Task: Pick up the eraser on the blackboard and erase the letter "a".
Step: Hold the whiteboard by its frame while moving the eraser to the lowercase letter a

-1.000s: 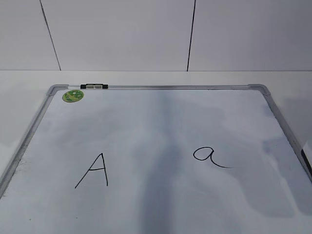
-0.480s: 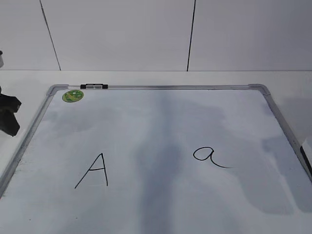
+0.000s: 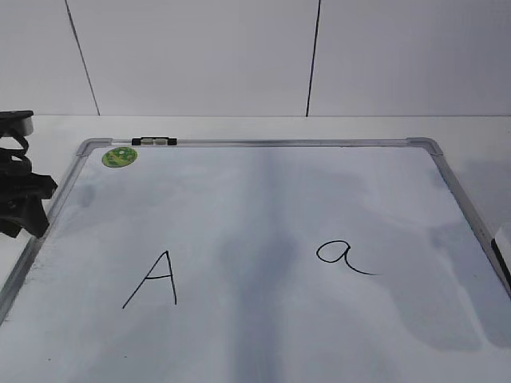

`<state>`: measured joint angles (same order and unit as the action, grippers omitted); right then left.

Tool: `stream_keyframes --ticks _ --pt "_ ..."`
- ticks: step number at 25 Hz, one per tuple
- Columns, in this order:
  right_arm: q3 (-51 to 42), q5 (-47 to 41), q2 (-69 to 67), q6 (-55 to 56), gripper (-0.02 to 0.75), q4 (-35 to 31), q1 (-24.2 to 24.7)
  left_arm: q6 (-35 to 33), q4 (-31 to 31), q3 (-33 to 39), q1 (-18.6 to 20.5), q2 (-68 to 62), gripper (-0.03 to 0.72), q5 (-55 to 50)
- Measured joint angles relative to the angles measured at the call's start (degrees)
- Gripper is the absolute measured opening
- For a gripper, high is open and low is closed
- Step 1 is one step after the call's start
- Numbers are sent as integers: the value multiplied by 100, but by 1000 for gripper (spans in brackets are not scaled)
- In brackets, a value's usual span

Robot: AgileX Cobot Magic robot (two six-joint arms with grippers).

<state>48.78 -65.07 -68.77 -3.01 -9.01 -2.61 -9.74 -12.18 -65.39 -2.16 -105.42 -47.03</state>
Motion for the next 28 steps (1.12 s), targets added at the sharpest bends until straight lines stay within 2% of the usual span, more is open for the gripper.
stream_keyframes --ticks 6,22,24,27,28 --pt "0 2 0 0 571 0 0 -15 0 -160 0 -240 254 22" --pt "0 34 0 0 571 0 0 -31 -22 -209 0 -464 237 193" --pt "0 34 0 0 571 0 0 -31 -46 -223 0 -485 206 181" --pt "0 34 0 0 571 0 0 1 -101 -238 0 -490 120 147" --pt "0 34 0 0 571 0 0 1 -78 -248 0 -490 71 147"
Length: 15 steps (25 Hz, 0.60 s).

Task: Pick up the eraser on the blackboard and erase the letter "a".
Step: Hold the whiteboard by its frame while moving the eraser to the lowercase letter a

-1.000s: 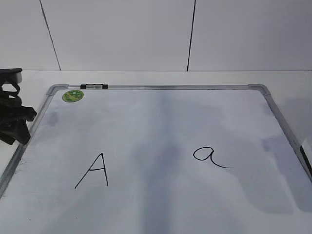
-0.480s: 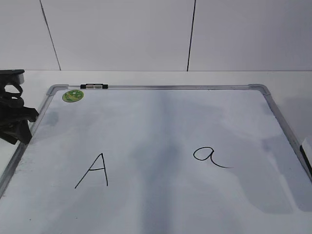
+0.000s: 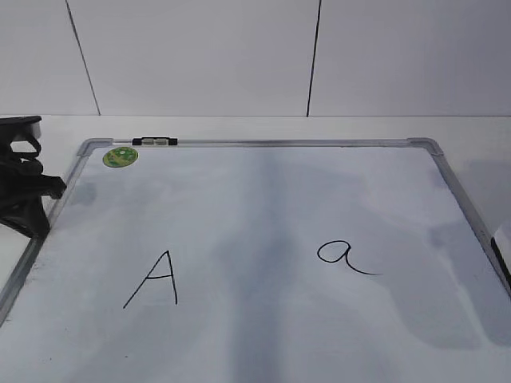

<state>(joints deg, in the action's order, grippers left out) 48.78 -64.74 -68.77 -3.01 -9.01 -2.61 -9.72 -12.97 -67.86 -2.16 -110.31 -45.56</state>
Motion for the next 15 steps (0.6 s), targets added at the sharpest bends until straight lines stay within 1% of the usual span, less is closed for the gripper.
stream_keyframes --ticks 1,3,9,15 --pt "0 0 0 0 571 0 0 0 9 -14 0 0 41 0" --pt "0 0 0 0 571 0 0 53 9 -14 0 0 25 0" --pt "6 22 0 -26 571 -10 0 89 -1 -14 0 0 20 0" --pt "324 55 -426 -199 571 -187 -10 89 -1 -14 0 0 20 0"
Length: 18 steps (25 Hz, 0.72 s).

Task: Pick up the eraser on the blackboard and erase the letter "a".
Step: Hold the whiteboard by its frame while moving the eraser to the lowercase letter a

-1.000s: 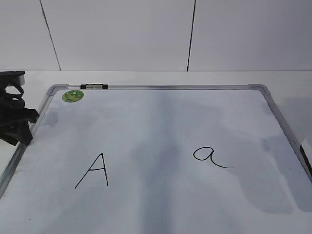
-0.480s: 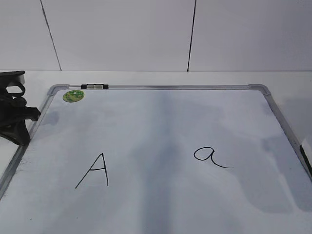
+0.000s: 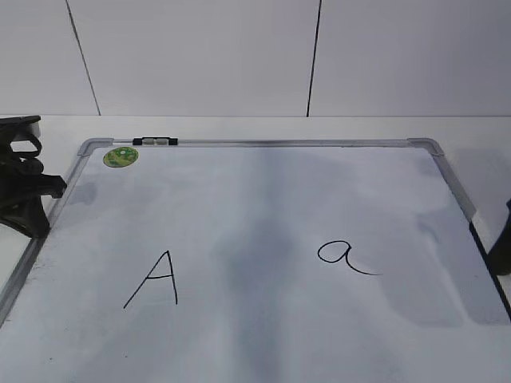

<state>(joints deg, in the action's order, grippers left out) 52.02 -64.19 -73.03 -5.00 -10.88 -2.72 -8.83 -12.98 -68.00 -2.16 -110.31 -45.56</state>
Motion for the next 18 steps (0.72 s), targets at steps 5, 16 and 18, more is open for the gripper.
stream_keyframes --ticks 5,16,18 --pt "488 129 -778 -131 571 -51 -244 0 0 0 0 0 20 0" --pt "2078 506 -2671 -131 571 240 -1482 0 0 0 0 0 20 0" --pt "2213 635 -2911 -131 571 343 -1598 0 0 0 0 0 20 0"
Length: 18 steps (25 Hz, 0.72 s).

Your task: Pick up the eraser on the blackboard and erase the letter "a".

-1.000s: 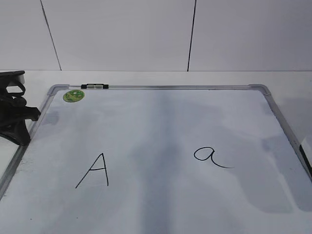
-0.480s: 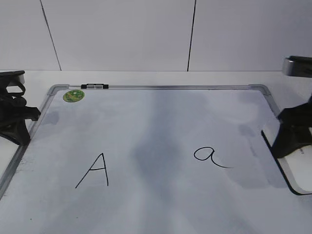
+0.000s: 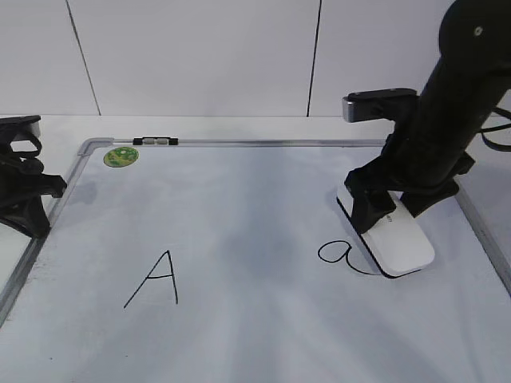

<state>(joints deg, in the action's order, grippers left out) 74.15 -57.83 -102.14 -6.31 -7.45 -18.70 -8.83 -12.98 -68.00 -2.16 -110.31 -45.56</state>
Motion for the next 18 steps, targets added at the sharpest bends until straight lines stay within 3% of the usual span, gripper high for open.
stream_keyframes --ticks 18 --pt "112 301 -771 -234 571 131 -166 0 -8 0 0 0 20 10"
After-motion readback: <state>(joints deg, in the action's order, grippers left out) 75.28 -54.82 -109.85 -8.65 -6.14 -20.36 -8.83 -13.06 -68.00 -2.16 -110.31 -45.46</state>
